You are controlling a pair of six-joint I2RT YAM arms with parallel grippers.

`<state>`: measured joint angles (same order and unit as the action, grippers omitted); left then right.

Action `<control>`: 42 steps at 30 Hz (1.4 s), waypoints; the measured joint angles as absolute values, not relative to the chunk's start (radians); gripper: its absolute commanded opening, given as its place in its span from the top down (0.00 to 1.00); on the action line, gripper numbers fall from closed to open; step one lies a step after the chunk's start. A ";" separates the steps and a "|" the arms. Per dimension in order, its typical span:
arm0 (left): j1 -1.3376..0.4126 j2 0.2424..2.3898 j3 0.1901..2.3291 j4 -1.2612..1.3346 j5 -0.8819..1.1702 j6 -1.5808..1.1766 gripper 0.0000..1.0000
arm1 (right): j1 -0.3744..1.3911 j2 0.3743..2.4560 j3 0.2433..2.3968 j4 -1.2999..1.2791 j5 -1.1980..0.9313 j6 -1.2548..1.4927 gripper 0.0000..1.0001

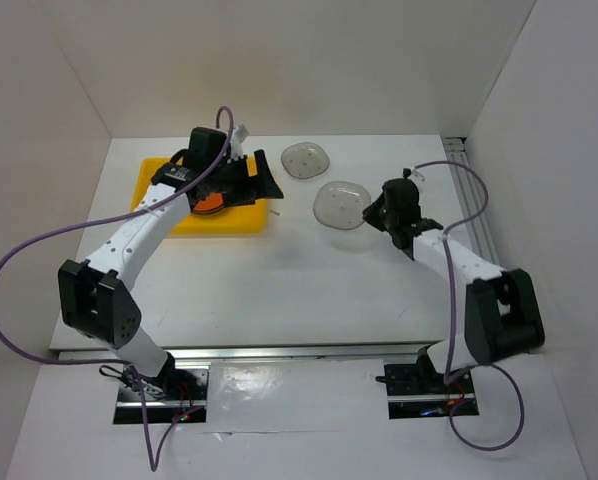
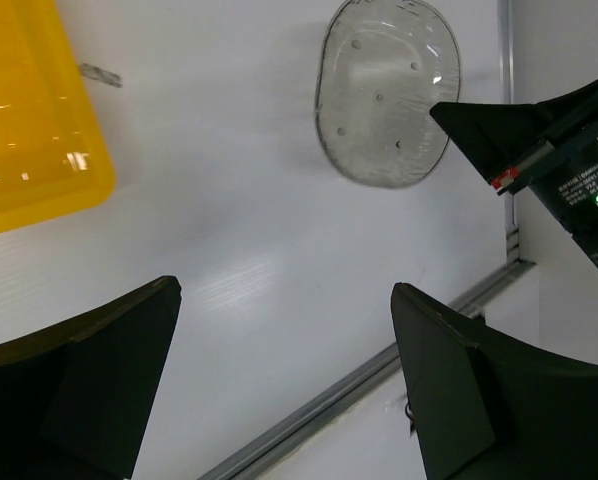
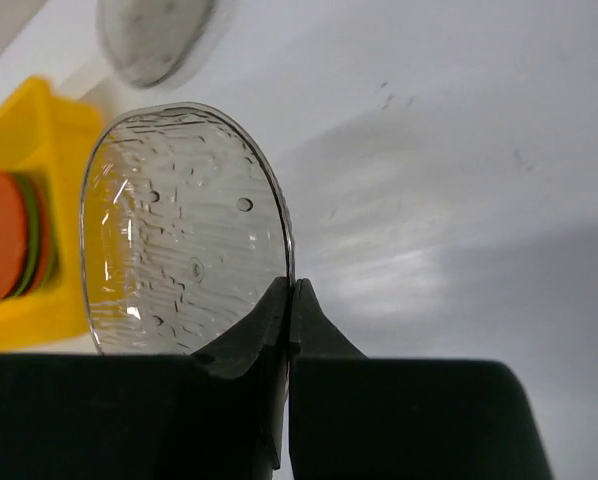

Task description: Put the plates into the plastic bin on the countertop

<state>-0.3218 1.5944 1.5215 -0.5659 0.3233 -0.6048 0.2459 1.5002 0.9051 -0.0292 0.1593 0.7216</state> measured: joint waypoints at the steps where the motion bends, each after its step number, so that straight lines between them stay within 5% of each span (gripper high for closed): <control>1: -0.334 1.596 1.516 -0.558 0.340 -0.605 0.00 | 0.263 1.439 0.867 -0.016 0.130 0.714 1.00; 9: -0.339 1.614 1.476 -0.469 0.421 -0.611 0.04 | 0.287 1.304 0.733 0.072 -0.149 0.717 1.00; 17: -0.346 1.655 1.453 -0.440 0.450 -0.632 0.28 | 0.352 1.306 0.733 0.181 -0.251 0.767 1.00; 23: -0.360 1.677 1.453 -0.440 0.433 -0.633 1.00 | 0.367 1.319 0.754 0.205 -0.256 0.793 0.98; 25: -0.361 1.684 1.453 -0.445 0.413 -0.636 1.00 | 0.374 1.319 0.760 0.208 -0.249 0.791 0.84; 26: -0.360 1.687 1.453 -0.446 0.408 -0.636 1.00 | 0.377 1.319 0.763 0.210 -0.247 0.793 0.48; 30: -0.356 1.689 1.453 -0.448 0.370 -0.637 1.00 | 0.384 1.319 0.768 0.215 -0.237 0.789 0.00; 42: 0.071 1.684 1.334 -0.324 0.280 -0.789 1.00 | 0.361 1.196 0.620 0.121 -0.076 0.704 0.00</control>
<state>0.0711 1.6844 1.3338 -0.3237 0.2798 -0.7895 0.3607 1.1965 0.6205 0.1215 -0.0761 0.7044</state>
